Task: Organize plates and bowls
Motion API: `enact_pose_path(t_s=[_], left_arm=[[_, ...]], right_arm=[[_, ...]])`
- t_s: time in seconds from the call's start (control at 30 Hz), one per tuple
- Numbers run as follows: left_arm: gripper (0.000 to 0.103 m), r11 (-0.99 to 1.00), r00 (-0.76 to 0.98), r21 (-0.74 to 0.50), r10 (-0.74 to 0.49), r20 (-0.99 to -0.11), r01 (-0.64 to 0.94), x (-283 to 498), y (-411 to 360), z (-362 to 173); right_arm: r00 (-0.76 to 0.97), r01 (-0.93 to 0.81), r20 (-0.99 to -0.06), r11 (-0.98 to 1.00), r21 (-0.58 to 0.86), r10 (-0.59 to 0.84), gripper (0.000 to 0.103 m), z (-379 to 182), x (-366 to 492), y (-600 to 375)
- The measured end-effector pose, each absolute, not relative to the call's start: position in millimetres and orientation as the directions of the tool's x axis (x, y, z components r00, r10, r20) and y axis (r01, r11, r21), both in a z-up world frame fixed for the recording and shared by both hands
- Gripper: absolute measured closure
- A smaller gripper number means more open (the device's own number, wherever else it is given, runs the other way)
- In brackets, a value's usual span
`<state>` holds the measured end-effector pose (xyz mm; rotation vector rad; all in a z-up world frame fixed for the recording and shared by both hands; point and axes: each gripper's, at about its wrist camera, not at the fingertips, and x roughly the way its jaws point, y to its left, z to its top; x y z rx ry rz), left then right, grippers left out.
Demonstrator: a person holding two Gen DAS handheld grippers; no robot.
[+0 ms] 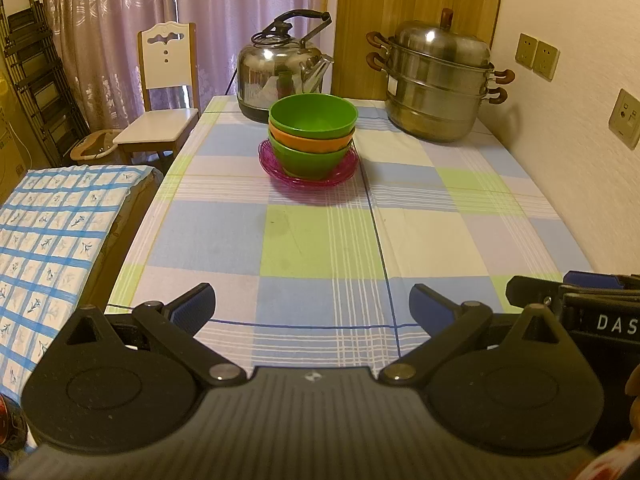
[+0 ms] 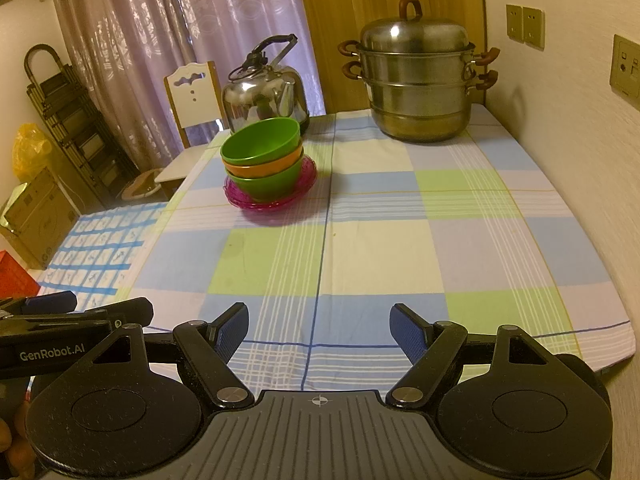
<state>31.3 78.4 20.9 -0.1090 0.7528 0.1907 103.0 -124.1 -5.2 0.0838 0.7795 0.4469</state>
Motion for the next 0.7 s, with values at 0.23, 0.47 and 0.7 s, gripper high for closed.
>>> enact_pose_path(t_s=[0.23,0.47,0.7], left_arm=[[0.000,0.977,0.713,-0.029,0.133,-0.688,-0.211,31.2,78.6,21.3],[0.000,0.977,0.715,-0.031,0.134,-0.687,-0.212,31.2,78.6,21.4],[0.000,0.977,0.725,-0.040,0.129,-0.677,-0.210,32.5,77.6,19.5]], right_arm=[[0.622,-0.359,-0.660,0.903,0.236,0.420,0.026,-5.2,103.1,-124.0],[0.622,-0.360,-0.660,0.903,0.236,0.420,0.026,-5.6,103.0,-124.0],[0.623,-0.360,-0.658,0.902,0.238,0.422,0.026,-7.0,103.3,-124.8]])
